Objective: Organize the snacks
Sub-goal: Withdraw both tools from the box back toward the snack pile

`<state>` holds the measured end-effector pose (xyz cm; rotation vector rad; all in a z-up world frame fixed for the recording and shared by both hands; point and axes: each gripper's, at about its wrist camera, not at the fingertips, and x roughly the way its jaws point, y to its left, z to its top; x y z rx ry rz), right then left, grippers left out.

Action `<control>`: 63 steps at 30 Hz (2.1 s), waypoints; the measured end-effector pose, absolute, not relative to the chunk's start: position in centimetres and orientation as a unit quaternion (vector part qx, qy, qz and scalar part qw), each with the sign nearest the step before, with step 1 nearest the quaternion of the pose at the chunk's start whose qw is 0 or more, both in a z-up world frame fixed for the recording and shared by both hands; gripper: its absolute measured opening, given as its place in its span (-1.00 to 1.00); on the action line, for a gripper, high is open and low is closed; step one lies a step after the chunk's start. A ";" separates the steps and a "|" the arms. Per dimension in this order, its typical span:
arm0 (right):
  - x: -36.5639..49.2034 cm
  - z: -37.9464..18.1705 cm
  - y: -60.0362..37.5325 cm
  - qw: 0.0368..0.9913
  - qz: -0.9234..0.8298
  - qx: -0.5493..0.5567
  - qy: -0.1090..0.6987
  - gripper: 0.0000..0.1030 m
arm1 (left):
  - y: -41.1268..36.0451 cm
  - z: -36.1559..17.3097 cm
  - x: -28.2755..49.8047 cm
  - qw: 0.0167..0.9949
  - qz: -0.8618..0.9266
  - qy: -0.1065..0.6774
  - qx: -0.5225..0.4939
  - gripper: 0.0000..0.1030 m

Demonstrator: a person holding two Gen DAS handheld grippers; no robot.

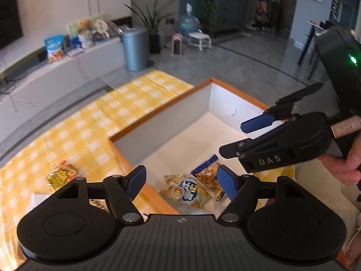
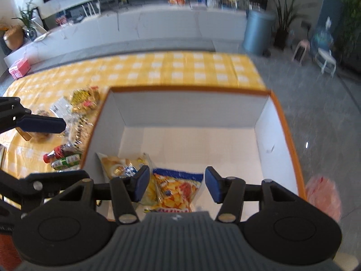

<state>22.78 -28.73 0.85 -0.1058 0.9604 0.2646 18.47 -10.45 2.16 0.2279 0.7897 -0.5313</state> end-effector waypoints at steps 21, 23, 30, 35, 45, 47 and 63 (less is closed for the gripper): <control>12.2 1.6 -19.8 0.955 0.142 -0.016 0.258 0.04 | 1.7 0.1 10.1 0.950 -0.102 0.294 -0.030 0.63; 11.7 1.0 -18.7 0.954 0.149 -0.010 0.260 0.04 | 2.9 -0.4 9.5 0.950 -0.097 0.294 -0.044 0.63; 10.9 -2.0 -15.4 0.944 0.167 0.003 0.284 0.04 | 6.0 -2.9 7.8 0.947 -0.074 0.302 -0.077 0.63; 11.0 -4.2 -13.9 0.934 0.181 -0.008 0.307 0.04 | 6.5 -4.2 7.4 0.947 -0.066 0.308 -0.061 0.60; 12.1 -6.8 -12.5 0.922 0.179 -0.037 0.341 0.04 | 7.0 -6.3 8.5 0.936 -0.080 0.336 -0.063 0.58; 12.0 -7.3 -12.2 0.919 0.178 -0.043 0.348 0.04 | 6.6 -6.7 8.9 0.933 -0.092 0.344 -0.054 0.53; 14.1 -11.1 -15.9 0.893 0.098 0.053 0.435 -0.51 | 1.5 -10.0 12.6 0.895 -0.245 0.367 0.071 0.61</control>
